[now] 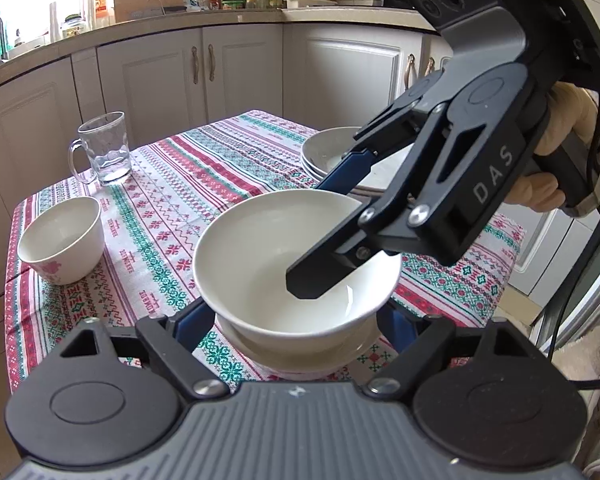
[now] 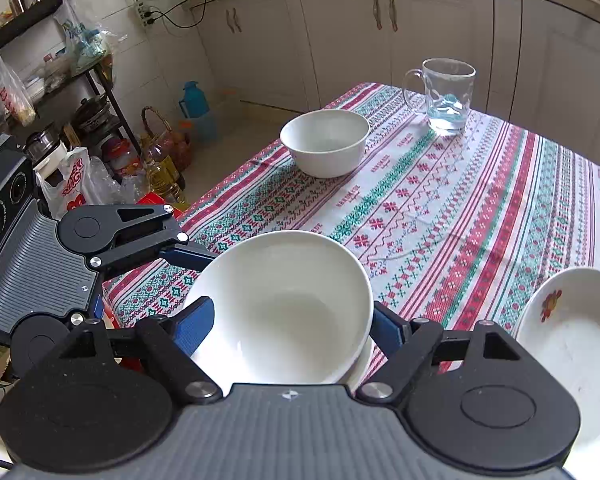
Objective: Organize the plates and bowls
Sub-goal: 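Carry the bowl with the right tool over another white bowl and lower it, then open the right tool and withdraw it from the nested bowls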
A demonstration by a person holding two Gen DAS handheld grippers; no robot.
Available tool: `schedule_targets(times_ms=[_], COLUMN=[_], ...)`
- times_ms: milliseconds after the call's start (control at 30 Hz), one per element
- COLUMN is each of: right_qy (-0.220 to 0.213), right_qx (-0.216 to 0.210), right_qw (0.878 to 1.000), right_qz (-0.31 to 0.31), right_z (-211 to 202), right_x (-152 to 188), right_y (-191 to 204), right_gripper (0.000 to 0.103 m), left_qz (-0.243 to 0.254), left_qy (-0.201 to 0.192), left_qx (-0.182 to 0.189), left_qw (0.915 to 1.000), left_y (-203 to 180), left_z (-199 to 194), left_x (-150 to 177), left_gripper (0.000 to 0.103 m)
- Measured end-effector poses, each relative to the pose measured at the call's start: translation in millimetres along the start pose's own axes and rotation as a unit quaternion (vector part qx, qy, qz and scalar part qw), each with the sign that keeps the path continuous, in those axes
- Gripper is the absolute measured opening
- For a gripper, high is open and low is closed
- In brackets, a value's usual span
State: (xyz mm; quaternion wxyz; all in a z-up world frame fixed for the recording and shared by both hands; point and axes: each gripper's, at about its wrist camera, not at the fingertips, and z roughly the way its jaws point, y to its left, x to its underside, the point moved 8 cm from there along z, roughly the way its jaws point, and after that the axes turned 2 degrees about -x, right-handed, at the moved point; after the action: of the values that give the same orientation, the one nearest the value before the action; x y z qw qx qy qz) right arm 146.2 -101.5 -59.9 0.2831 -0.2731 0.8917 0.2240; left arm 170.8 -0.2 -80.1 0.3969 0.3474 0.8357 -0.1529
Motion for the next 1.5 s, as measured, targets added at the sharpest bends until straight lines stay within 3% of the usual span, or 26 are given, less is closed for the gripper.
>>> schedule_targets(times_ms=[1000, 1167, 1500], right_qy=[0.004, -0.005, -0.011], right_qx=[-0.008, -0.012, 0.032], right_qw=[1.000, 1.000, 0.999], right_qz=[0.009, 0.005, -0.037], right_z=[6.7, 3.8, -3.0], right_x=[8.5, 8.9, 8.1], right_y=[-5.9, -3.7, 4.9], right_gripper=[0.087, 0.103, 0.103], left_qz=[-0.016, 0.000, -0.005], left_qy=[0.024, 0.015, -0.001], left_qx=[0.018, 0.003, -0.011], left_qw=[0.9994, 0.9999, 0.9999], left_y=[4.5, 2.2, 4.1], left_z=[10.2, 6.4, -14.2], left_x=[2.4, 1.2, 1.2], left_gripper=[0.095, 0.097, 0.098])
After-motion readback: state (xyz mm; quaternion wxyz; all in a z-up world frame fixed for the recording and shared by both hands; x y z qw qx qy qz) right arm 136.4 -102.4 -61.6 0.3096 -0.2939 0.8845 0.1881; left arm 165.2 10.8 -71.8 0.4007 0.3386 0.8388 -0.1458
